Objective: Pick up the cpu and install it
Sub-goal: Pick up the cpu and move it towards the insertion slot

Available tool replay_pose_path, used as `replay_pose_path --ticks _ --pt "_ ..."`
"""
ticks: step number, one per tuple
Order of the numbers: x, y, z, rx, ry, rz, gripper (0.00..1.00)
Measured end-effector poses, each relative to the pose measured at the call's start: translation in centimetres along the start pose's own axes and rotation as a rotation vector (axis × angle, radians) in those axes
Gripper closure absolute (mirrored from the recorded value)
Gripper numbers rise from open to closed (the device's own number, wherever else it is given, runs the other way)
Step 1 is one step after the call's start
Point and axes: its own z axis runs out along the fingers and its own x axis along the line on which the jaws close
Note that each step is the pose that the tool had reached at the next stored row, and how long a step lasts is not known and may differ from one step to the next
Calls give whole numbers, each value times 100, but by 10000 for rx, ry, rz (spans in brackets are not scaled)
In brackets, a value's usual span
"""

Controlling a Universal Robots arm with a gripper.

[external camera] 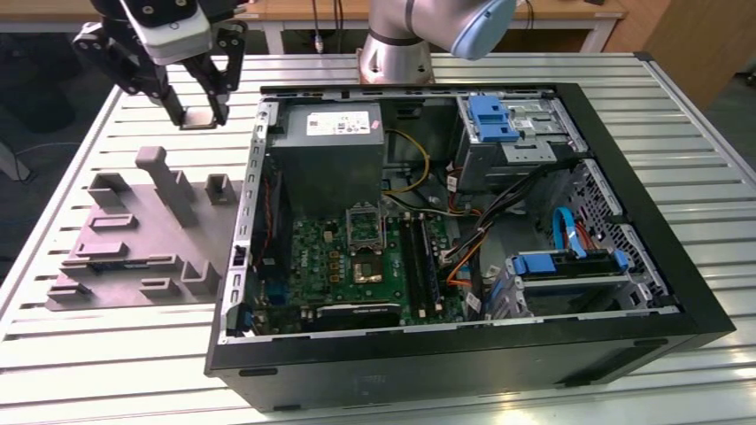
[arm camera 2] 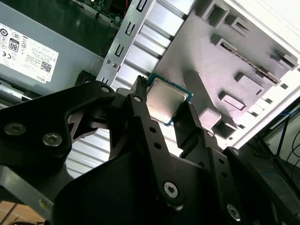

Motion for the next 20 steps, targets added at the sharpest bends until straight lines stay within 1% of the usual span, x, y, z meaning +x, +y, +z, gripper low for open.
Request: replay_pose_path --ticks 20 --pt "-75 0 2 0 0 0 53"
